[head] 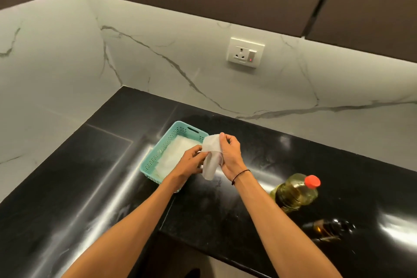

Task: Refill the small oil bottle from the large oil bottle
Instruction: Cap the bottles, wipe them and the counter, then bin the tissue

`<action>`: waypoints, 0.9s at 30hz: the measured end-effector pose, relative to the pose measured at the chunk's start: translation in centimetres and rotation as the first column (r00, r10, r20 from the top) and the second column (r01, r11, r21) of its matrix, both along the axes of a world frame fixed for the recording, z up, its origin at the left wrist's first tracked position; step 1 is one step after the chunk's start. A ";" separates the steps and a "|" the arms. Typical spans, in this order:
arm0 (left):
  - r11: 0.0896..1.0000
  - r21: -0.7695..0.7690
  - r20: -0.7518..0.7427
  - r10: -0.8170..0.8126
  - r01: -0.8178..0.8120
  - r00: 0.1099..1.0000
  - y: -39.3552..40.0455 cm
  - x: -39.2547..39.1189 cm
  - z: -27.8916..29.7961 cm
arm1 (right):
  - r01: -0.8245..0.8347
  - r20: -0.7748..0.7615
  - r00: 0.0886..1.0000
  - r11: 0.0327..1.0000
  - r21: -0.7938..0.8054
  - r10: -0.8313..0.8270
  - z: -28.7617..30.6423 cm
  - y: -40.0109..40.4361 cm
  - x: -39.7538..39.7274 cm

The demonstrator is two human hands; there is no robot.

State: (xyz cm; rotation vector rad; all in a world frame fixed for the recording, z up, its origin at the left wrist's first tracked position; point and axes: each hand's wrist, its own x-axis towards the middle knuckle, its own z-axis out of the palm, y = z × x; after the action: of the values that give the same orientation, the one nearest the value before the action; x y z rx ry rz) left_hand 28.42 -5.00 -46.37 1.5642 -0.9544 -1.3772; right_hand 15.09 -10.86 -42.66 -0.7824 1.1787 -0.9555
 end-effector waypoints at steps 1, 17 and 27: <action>1.000 0.008 -0.022 0.002 -0.002 1.000 -0.3 -0.8 -0.1 | 0.014 0.047 0.999 0.999 0.032 -0.016 0.4 0.4 -0.9; 0.936 -0.118 -0.075 -0.341 0.331 0.937 1.2 -11.1 1.8 | 0.443 0.251 0.834 0.868 0.225 -0.491 0.0 12.0 -16.4; 0.759 -0.265 0.293 -0.524 0.595 0.800 -1.0 -19.8 3.7 | 0.688 -0.273 0.490 0.559 -0.462 -0.828 1.4 13.3 -23.2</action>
State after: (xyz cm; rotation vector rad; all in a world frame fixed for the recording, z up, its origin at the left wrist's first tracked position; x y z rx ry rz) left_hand 8.58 -5.97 -42.64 1.1983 -1.8072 -1.3469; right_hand -8.10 2.45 -41.26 -0.7246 1.9339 -1.8097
